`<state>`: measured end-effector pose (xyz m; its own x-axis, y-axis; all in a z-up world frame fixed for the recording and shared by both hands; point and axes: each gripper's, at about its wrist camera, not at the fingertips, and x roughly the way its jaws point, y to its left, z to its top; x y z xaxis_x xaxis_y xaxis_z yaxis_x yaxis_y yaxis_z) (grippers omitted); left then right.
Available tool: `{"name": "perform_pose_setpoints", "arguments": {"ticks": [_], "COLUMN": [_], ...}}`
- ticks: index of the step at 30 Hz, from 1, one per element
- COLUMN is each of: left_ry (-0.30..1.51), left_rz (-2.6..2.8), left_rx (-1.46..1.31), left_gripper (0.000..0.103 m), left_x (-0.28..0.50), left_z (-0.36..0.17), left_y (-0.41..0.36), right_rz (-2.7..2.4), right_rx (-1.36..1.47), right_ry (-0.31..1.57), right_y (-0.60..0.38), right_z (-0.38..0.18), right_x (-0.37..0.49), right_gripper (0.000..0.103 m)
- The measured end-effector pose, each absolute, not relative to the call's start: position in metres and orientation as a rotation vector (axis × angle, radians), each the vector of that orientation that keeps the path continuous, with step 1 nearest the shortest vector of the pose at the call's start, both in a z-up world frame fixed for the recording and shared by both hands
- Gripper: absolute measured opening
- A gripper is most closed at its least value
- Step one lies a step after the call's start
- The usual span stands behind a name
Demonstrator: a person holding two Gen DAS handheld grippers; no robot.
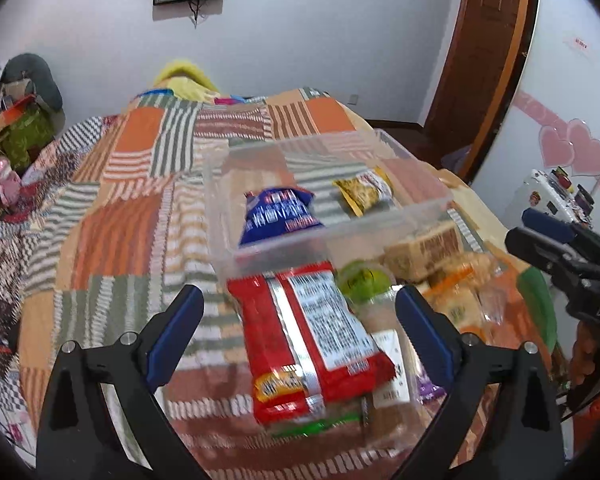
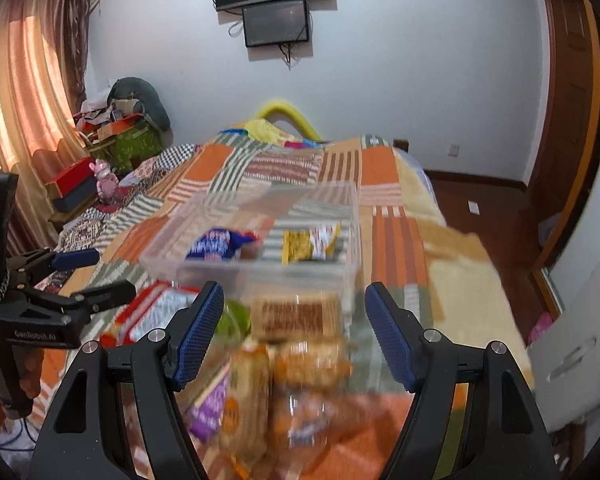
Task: Organize snacks
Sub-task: 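Grasp the red noodle bag with left tool while right grasps puff tub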
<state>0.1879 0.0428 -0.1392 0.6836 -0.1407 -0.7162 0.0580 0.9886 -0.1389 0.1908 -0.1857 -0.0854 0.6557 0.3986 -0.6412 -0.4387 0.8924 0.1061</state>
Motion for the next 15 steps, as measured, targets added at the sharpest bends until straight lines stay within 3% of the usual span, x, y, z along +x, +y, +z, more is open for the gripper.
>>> {"name": "perform_pose_setpoints", "arguments": {"ticks": [15], "left_ry": [0.921], "left_rz": [-0.100], "left_rx": [-0.110], "left_gripper": [0.098], "left_x": [0.204], "left_z": [-0.188], "left_y": [0.024], "right_rz": [0.437], "right_rx": [-0.015], "right_ry": [0.881], "right_y": [-0.202], "right_z": [-0.142], "right_x": [0.202], "right_gripper": [0.070]}}
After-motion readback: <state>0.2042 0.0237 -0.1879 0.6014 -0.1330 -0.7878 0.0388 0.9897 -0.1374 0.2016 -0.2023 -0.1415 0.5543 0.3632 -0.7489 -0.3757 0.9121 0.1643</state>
